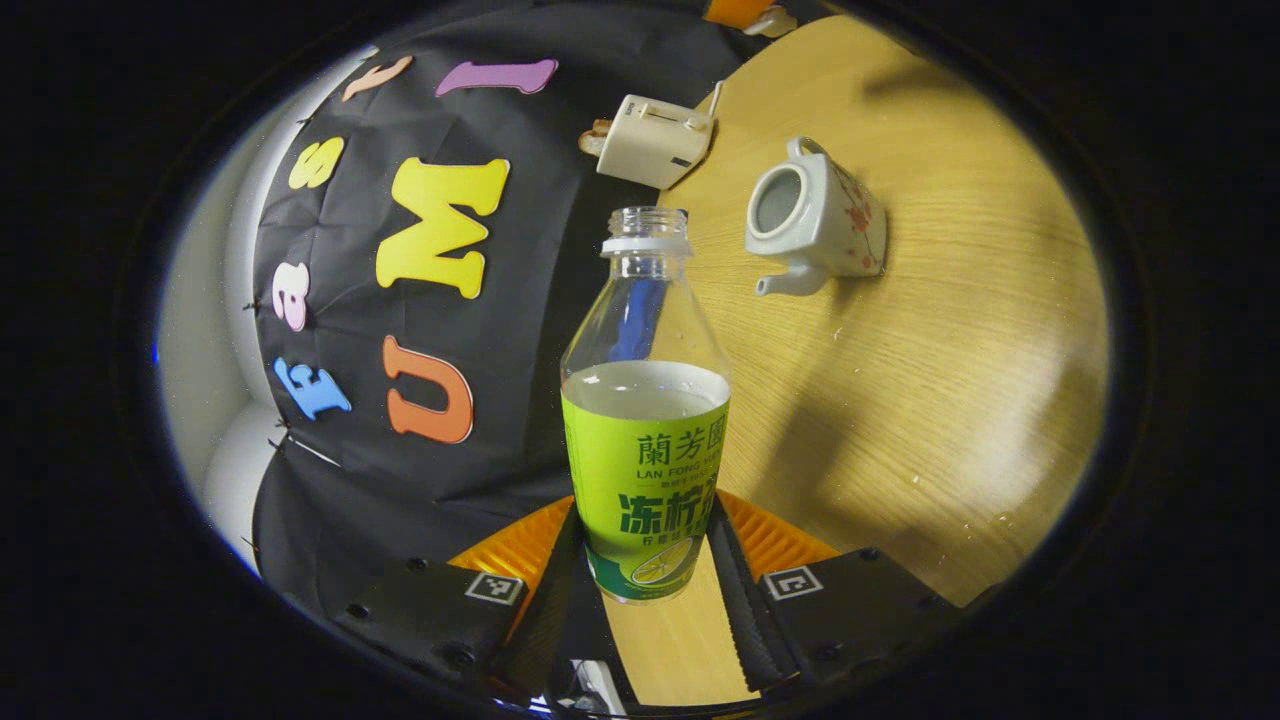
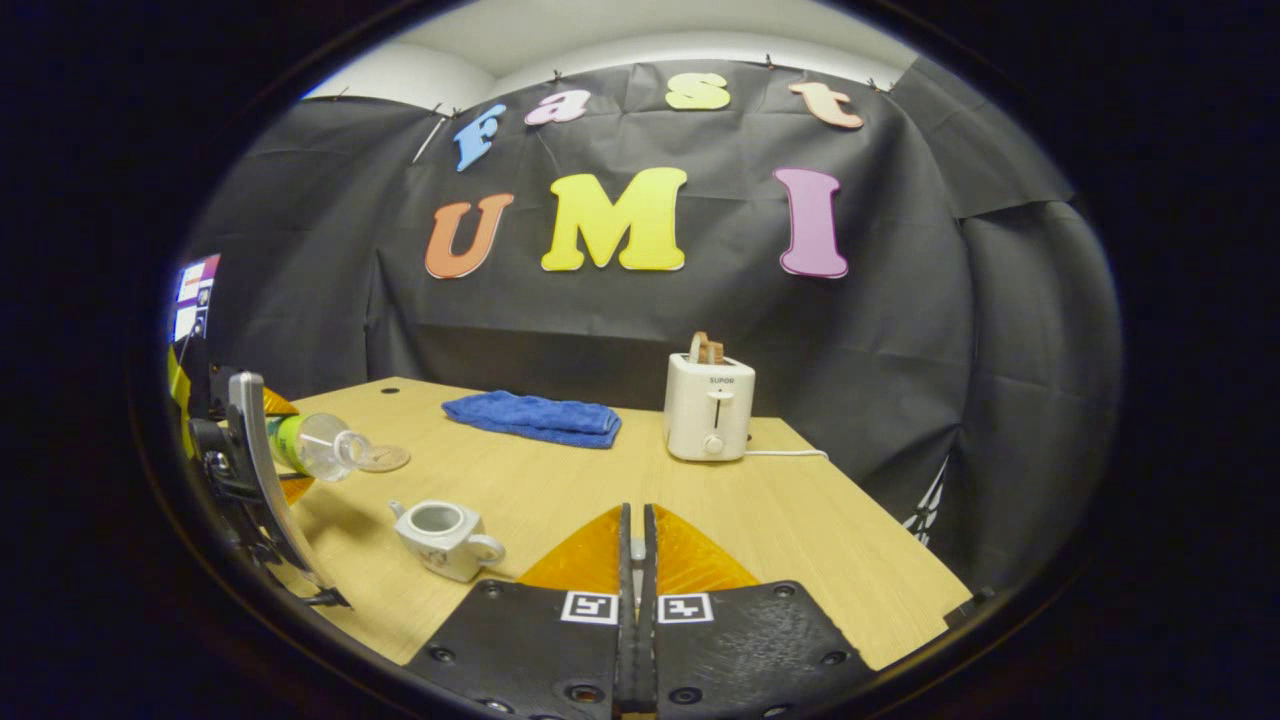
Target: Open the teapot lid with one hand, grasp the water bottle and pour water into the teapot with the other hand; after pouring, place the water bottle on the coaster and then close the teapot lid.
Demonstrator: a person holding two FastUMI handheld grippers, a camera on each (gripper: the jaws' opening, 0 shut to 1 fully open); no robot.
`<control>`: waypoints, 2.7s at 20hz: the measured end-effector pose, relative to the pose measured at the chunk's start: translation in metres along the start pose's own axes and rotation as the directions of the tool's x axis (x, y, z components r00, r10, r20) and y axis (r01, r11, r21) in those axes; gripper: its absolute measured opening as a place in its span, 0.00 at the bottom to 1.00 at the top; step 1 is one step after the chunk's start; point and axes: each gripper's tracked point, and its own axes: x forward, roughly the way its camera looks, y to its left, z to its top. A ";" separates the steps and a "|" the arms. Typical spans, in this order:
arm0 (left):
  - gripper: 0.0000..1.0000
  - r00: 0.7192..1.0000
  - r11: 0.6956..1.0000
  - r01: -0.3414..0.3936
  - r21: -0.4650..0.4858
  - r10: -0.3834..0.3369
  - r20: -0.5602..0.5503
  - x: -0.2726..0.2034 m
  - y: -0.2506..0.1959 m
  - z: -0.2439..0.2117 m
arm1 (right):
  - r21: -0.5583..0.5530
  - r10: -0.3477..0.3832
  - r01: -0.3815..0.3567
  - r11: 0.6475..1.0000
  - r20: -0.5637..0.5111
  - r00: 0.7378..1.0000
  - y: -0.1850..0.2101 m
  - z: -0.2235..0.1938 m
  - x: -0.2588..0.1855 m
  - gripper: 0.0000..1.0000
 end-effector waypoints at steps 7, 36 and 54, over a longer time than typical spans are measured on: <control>0.72 1.000 0.985 0.004 0.174 0.002 -0.030 0.004 0.010 0.013 | 0.021 -0.006 0.006 1.000 0.007 1.000 -0.015 -0.003 0.000 0.00; 0.71 0.991 0.791 -0.088 0.605 0.132 -0.028 0.004 0.061 0.051 | 0.035 0.025 -0.025 0.999 -0.006 1.000 -0.026 -0.017 -0.004 0.00; 0.71 0.991 0.781 -0.091 0.618 0.132 -0.021 0.010 0.062 0.062 | 0.033 0.025 -0.024 0.999 -0.007 1.000 -0.027 -0.016 -0.005 0.00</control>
